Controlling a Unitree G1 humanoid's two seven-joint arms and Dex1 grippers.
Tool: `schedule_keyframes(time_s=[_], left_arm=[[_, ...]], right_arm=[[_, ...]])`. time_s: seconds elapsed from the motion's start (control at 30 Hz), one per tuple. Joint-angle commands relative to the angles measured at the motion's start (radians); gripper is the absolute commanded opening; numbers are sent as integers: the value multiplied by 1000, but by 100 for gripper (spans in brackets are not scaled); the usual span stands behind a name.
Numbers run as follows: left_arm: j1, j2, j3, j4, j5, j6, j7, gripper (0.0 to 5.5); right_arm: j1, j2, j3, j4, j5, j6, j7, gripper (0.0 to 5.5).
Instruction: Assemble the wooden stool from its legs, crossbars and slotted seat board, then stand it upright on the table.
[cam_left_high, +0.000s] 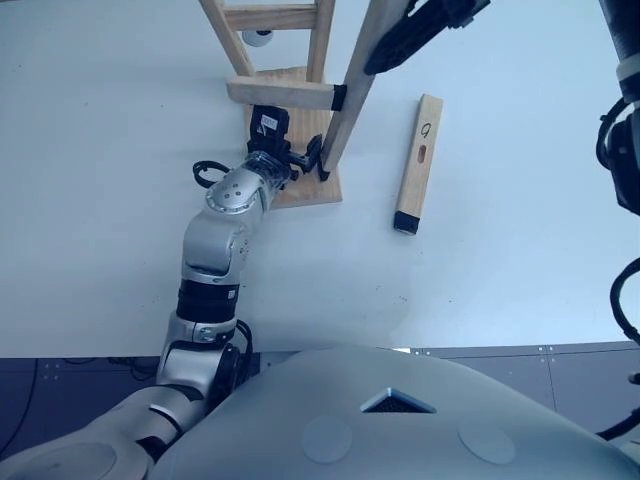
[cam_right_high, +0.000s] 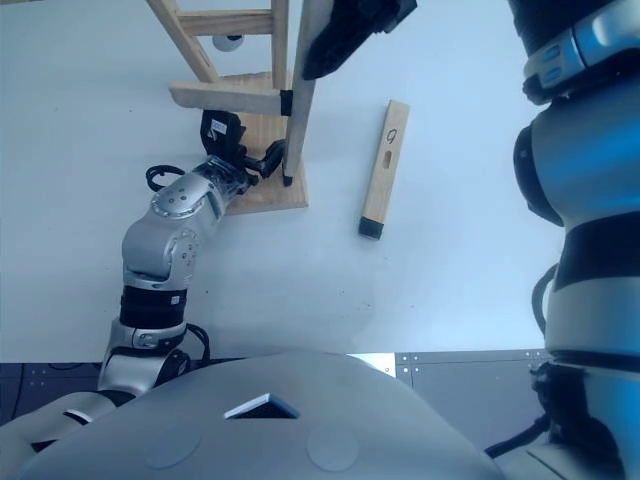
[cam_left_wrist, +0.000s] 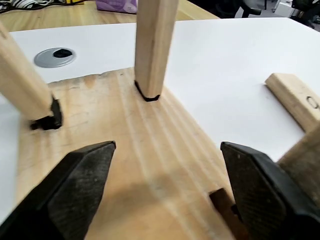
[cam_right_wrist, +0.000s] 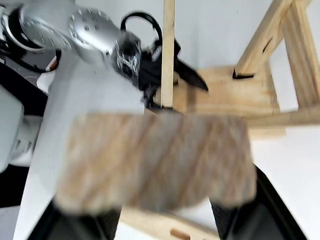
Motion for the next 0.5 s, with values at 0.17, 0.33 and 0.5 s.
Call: schedule_keyframes(time_s=[0.17,0.33,0.5], left_arm=[[-24,-13,3,23,2,-6,-24,388],[-26,-13,19,33,-6,-8,-38,388],[-25,83,106,43,-5,-6,-68,388]], right_arm=[[83,19,-193,-112,22,173,-41,205],[194,28,-382,-193,74,212,-159,205],[284,-9,-514,-319,118,142,-176,205]])
